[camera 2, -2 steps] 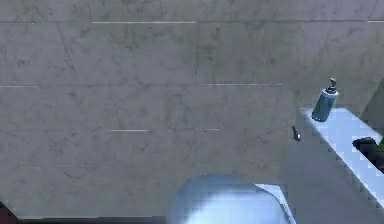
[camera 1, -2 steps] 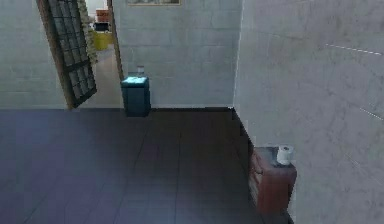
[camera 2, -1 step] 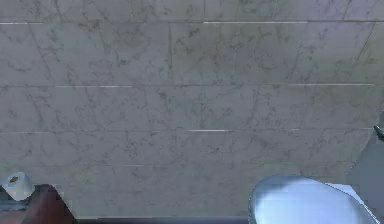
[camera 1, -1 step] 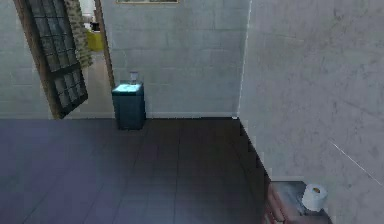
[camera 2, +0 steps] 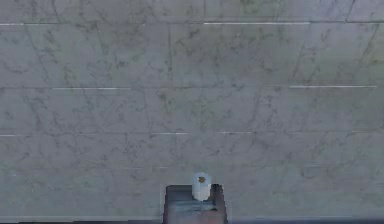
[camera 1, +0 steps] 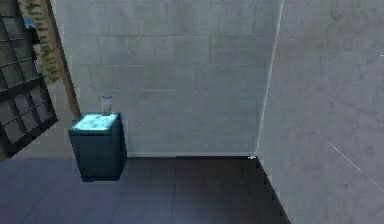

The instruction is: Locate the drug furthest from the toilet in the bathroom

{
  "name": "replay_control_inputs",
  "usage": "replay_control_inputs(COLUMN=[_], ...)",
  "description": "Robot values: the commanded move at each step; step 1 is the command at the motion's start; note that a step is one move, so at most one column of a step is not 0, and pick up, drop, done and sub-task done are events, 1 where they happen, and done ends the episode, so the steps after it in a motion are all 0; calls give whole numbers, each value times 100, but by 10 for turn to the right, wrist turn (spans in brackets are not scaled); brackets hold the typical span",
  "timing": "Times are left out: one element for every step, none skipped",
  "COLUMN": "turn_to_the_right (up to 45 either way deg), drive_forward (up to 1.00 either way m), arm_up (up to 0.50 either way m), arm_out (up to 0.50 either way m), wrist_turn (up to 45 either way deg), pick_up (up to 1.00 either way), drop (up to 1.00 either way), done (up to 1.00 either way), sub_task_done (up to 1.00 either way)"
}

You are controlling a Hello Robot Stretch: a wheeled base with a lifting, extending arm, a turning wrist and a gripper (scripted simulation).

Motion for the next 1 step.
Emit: replay_control_inputs(turn_to_the_right=[0], drive_forward=[100], arm_up=[0], arm_out=[0], wrist_turn=[0], pick_up=[0], drop=[0], done=[0], sub_task_done=[0])
